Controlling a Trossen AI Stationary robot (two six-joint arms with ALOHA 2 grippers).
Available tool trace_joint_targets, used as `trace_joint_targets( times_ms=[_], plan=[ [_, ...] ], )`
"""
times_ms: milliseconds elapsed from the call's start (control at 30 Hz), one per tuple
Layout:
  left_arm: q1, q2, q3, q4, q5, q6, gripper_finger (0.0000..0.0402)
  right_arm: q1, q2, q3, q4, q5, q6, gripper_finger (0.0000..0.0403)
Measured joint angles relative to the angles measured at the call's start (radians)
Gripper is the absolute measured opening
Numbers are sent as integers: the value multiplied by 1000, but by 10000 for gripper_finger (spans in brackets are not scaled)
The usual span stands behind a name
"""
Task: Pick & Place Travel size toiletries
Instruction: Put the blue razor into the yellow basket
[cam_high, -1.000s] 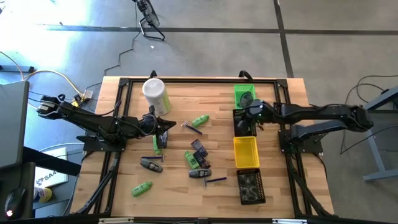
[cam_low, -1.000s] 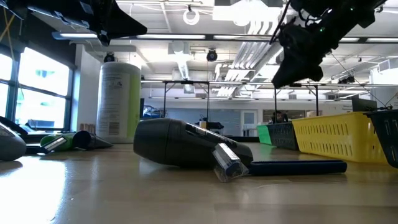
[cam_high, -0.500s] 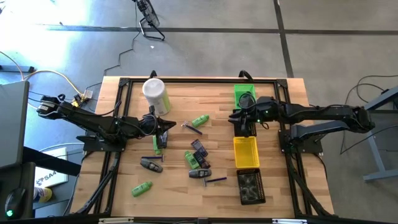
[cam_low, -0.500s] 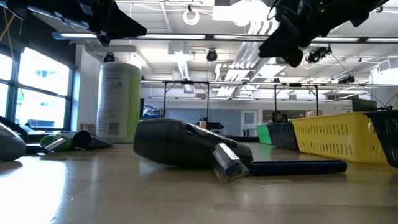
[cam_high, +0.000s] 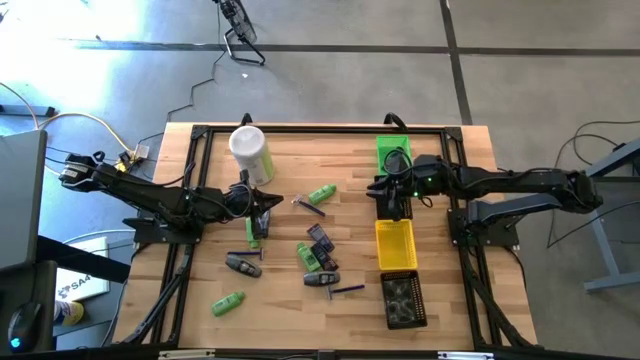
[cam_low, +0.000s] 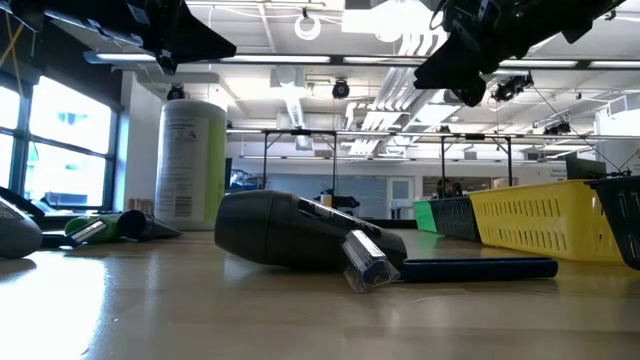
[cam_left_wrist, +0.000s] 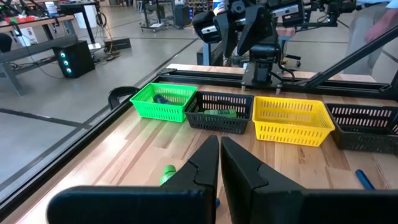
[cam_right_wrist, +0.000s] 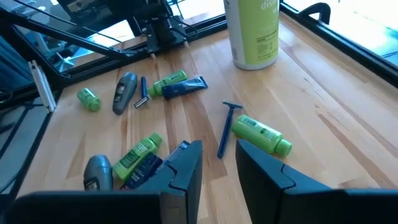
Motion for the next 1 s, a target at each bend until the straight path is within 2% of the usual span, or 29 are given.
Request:
trace_joint_targets(
  times_ms=[200, 467, 767, 1000],
  plan=[
    [0, 0, 0, 0, 0, 0, 12, 78, 0, 0, 24, 116, 0, 90],
    [0, 0, 0, 1, 0, 0, 12, 175, 57, -1, 131, 215, -2, 90],
    [0, 0, 0, 0, 0, -3, 12, 216, 146, -1, 232, 224, -2, 90],
    [0, 0, 0, 0, 0, -3, 12, 253, 164, -1, 262, 224, 15, 90]
  ],
)
